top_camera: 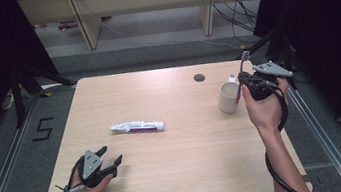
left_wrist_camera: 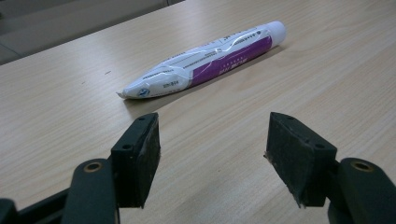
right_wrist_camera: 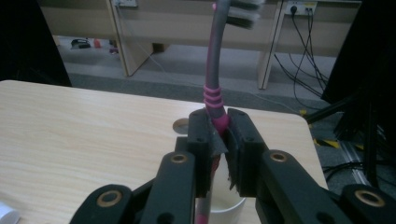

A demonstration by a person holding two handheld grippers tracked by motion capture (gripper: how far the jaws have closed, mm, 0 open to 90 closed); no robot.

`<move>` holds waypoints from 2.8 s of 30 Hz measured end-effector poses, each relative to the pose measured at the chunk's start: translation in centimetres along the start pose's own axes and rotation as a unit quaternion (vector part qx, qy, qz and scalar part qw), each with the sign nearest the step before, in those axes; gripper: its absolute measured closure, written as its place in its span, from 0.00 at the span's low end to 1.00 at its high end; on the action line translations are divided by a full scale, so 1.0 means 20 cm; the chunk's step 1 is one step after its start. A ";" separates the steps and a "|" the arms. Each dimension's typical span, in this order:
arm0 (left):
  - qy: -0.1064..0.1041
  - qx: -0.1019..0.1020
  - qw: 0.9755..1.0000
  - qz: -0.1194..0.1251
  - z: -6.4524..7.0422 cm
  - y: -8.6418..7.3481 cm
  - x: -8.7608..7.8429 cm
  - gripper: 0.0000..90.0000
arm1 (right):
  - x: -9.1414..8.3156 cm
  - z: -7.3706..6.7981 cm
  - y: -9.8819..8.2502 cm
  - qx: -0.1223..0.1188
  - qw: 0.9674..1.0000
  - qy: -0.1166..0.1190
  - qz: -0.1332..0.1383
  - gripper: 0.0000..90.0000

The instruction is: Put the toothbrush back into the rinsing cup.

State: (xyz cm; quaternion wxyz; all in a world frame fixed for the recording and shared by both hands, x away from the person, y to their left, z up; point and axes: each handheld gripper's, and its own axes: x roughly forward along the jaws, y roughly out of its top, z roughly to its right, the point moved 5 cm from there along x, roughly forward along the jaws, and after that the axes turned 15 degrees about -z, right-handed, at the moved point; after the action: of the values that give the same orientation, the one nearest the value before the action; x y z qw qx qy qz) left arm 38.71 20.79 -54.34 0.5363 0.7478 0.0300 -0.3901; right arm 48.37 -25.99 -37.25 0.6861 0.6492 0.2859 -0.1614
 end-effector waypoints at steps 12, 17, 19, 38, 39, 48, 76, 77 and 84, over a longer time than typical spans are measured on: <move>0.000 -0.001 1.000 0.001 0.00 0.00 0.00 0.39 | 0.04 0.03 0.06 -0.010 0.999 -0.014 0.040 0.90; 0.000 0.000 1.000 0.000 0.00 0.00 0.00 0.39 | 0.06 0.04 0.09 -0.007 0.999 -0.018 0.050 0.90; 0.001 0.001 1.000 -0.002 0.00 0.00 0.00 0.39 | 0.07 0.05 0.10 -0.022 0.998 -0.022 0.055 0.90; 0.002 0.001 1.000 -0.002 0.00 0.00 0.00 0.39 | 0.16 0.08 0.15 -0.023 0.996 -0.031 0.078 0.90; 0.004 0.001 1.000 -0.002 0.00 0.00 0.00 0.39 | 0.16 0.09 0.16 -0.029 0.996 -0.032 0.082 0.90; 0.006 0.003 1.000 -0.002 0.00 0.00 0.00 0.39 | 0.20 0.11 0.19 -0.034 0.995 -0.041 0.084 0.90; 0.005 0.002 1.000 0.001 0.00 0.00 0.00 0.39 | 0.30 0.13 0.28 -0.033 0.995 -0.045 0.086 0.90; 0.005 0.002 1.000 0.000 0.00 0.00 0.00 0.39 | 0.30 0.13 0.28 -0.031 0.995 -0.043 0.087 0.90; 0.005 0.002 1.000 0.000 0.00 0.00 0.00 0.39 | 0.33 0.14 0.28 -0.037 0.994 -0.050 0.085 0.90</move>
State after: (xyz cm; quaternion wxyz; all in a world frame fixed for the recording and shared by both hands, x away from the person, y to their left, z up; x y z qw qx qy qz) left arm 38.64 20.72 -54.34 0.5345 0.7508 0.0314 -0.3867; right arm 57.43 -27.17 -36.76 0.7343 0.6362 0.2014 -0.1241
